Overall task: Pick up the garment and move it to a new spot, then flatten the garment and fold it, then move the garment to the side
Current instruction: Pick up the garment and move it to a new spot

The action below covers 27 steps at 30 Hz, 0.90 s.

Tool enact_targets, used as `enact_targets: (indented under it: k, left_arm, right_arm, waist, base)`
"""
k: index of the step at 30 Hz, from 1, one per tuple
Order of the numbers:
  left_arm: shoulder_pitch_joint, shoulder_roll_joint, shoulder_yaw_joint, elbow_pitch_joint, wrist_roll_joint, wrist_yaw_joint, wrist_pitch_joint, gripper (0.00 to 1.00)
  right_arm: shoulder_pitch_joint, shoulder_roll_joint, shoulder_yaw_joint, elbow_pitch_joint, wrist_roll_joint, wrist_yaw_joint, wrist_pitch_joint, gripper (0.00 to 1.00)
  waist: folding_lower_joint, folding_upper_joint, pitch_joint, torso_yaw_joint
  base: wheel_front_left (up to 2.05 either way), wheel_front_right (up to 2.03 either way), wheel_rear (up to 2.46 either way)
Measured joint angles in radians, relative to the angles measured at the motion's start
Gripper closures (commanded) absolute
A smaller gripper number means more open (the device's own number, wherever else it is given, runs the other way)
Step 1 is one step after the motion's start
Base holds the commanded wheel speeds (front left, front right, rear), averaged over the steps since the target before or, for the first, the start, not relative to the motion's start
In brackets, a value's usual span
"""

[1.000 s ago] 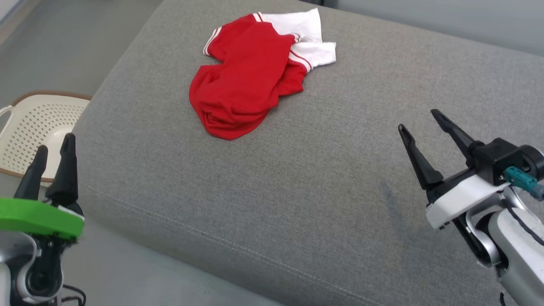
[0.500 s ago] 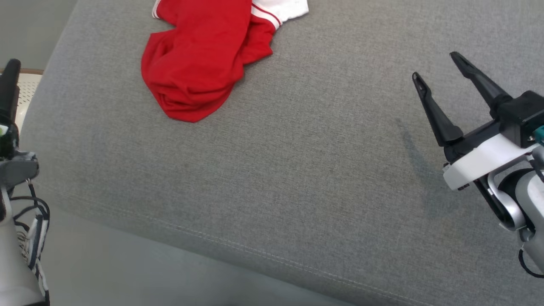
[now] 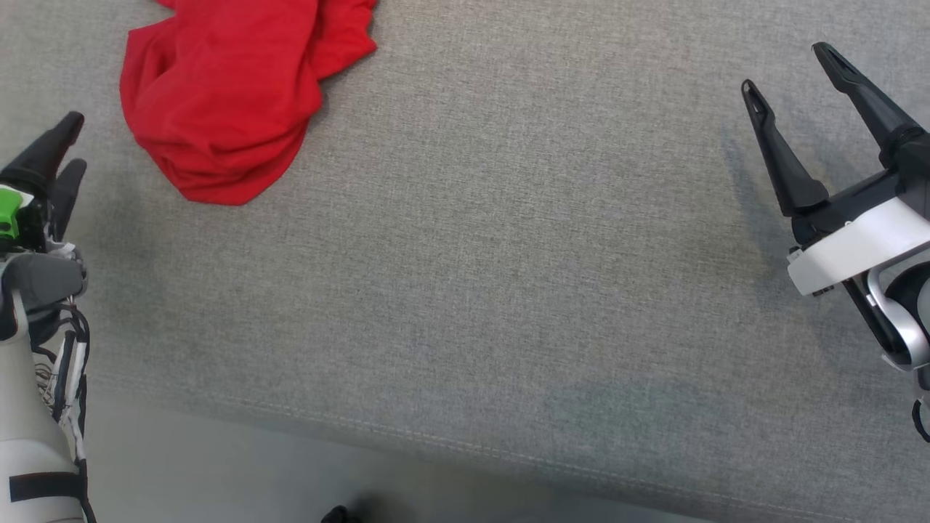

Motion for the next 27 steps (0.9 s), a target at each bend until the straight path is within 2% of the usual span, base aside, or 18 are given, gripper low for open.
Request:
enact_targets:
  k: [6, 27]
  left_arm:
    - [-0.034, 0.003, -0.008, 0.070, 0.003, 0.000, 0.028, 0.00]
    - [-0.137, 0.003, -0.077, 0.162, 0.056, 0.000, 0.055, 0.00]
  right_arm:
    - [0.000, 0.001, -0.010, -0.003, 0.000, 0.000, 0.000, 0.00]
    - [0.003, 0.016, -0.027, -0.023, 0.002, -0.001, 0.001, 0.00]
  waist:
    - [0.0000, 0.0000, 0.008, -0.017]
    - [0.0000, 0.0000, 0.021, -0.069]
  base:
    - [0.00, 0.00, 0.00]
    - [0.00, 0.00, 0.00]
